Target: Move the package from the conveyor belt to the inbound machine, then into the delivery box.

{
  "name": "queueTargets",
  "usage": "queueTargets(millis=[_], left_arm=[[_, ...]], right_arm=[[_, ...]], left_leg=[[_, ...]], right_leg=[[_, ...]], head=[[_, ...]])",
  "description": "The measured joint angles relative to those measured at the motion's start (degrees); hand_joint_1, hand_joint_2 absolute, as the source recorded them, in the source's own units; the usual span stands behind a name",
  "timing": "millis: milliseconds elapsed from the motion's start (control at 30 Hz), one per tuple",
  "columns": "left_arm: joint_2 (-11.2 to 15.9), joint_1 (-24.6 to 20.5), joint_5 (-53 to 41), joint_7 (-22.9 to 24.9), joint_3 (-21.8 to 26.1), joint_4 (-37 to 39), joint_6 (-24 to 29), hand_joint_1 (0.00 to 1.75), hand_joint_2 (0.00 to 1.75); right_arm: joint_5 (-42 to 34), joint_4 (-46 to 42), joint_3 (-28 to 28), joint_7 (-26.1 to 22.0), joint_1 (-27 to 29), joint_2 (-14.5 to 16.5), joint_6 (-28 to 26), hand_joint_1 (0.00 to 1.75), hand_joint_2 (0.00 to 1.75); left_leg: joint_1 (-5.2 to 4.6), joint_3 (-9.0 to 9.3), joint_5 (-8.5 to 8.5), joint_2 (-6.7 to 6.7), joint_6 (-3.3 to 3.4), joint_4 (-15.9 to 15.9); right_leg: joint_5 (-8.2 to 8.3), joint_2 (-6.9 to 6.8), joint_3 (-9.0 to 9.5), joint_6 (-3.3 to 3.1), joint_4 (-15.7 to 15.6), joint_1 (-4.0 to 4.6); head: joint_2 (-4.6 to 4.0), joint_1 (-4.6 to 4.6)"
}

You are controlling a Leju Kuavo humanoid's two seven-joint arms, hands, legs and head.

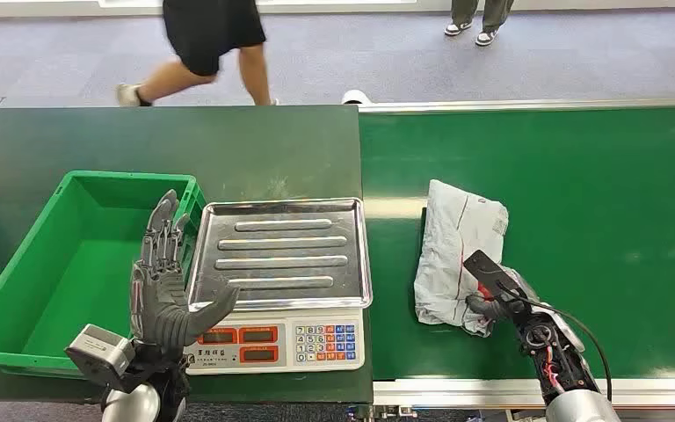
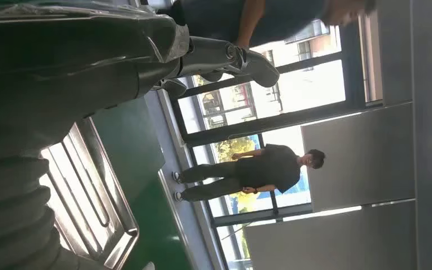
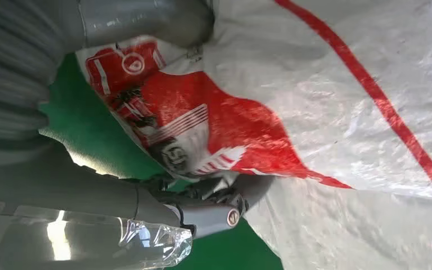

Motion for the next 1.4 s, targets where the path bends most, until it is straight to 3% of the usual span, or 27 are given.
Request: queueTargets(millis=[267, 467, 633, 933, 1100, 1200, 1267, 1333, 1400], left_arm=[[0.03, 1.15, 0.28, 0.46, 0.38, -0.58, 0.35, 0.0, 1.75], [0.36, 2.29, 1.6, 0.19, 0.58, -1.91, 0.9, 0.0, 1.75], [0.51, 1.69, 2.22, 0.11, 0.24, -1.95, 1.17, 0.0, 1.75], [0.9, -0.68, 2.75, 0.11, -1.37, -0.73, 1.21, 0.0, 1.75], [1.04, -2.55, 3.18, 0.25, -1.58, 0.22, -0.93, 0.0, 1.75], [1.1, -3.68, 3.14, 0.54, -1.47, 0.71, -1.52, 0.0, 1.75], [1.22, -4.11, 3.14, 0.72, -1.32, 0.92, -1.61, 0.0, 1.75], [1.31, -4.37, 3.14, 0.84, -1.21, 1.04, -1.64, 0.0, 1.75], [1.36, -4.5, 3.14, 0.97, -1.12, 1.1, -1.62, 0.0, 1.75]], right_arm=[[-2.04, -4.31, 0.05, 1.59, 1.31, 0.97, -4.88, 1.75, 1.75], [-9.34, -22.18, 0.4, -7.77, 7.11, 3.7, -18.27, 1.75, 1.75], [-11.85, -34.57, 3.72, -10.84, 8.64, 6.27, -20.96, 1.75, 1.75], [-9.37, -39.95, 15.7, -12.53, 8.79, 9.41, -17.06, 1.75, 1.75], [-8.85, -37.99, 21.97, -16.36, 6.48, 9.57, -4.36, 1.75, 1.75], [-7.0, -34.59, 26.68, -16.53, 4.92, 10.37, -1.1, 1.75, 1.75], [-6.49, -32.62, 28.83, -16.4, 3.9, 10.9, -0.61, 1.48, 1.75], [-6.34, -31.33, 30.04, -16.29, 3.05, 11.15, -0.51, 0.64, 1.75], [-6.42, -30.27, 30.65, -16.23, 2.33, 11.32, -0.44, 0.03, 1.75]], left_leg=[[0.0, -0.04, 0.0, -0.03, 0.0, 0.0], [0.0, -0.18, 0.0, -0.03, 0.0, -0.01], [0.0, -0.16, 0.01, 0.02, -0.01, -0.02], [0.0, -0.17, 0.01, 0.0, -0.01, -0.02], [0.0, -0.19, 0.01, 0.04, -0.01, -0.02], [0.01, -0.19, 0.02, 0.0, -0.01, -0.02], [0.01, -0.19, 0.03, -0.01, -0.02, -0.02], [0.01, -0.2, 0.03, 0.0, -0.02, -0.02], [0.01, -0.2, 0.03, 0.0, -0.02, -0.02]], right_leg=[[0.0, -0.02, 0.01, 0.0, 0.02, 0.0], [0.0, -0.02, -0.16, 0.0, 0.04, 0.0], [0.0, 0.01, -0.18, 0.0, 0.04, 0.01], [0.0, -0.01, -0.16, 0.0, 0.06, 0.01], [0.0, 0.06, -0.19, 0.0, 0.06, 0.01], [0.0, 0.01, -0.18, -0.01, 0.07, 0.01], [0.0, 0.0, -0.19, -0.01, 0.08, 0.01], [0.0, 0.0, -0.19, -0.01, 0.08, 0.01], [0.0, 0.0, -0.19, -0.01, 0.08, 0.01]], head=[[0.0, 0.0], [0.0, -0.02], [0.0, -0.01], [0.0, -0.01], [0.0, 0.02], [0.0, 0.0], [0.0, -0.01], [0.0, 0.01], [0.0, 0.01]])
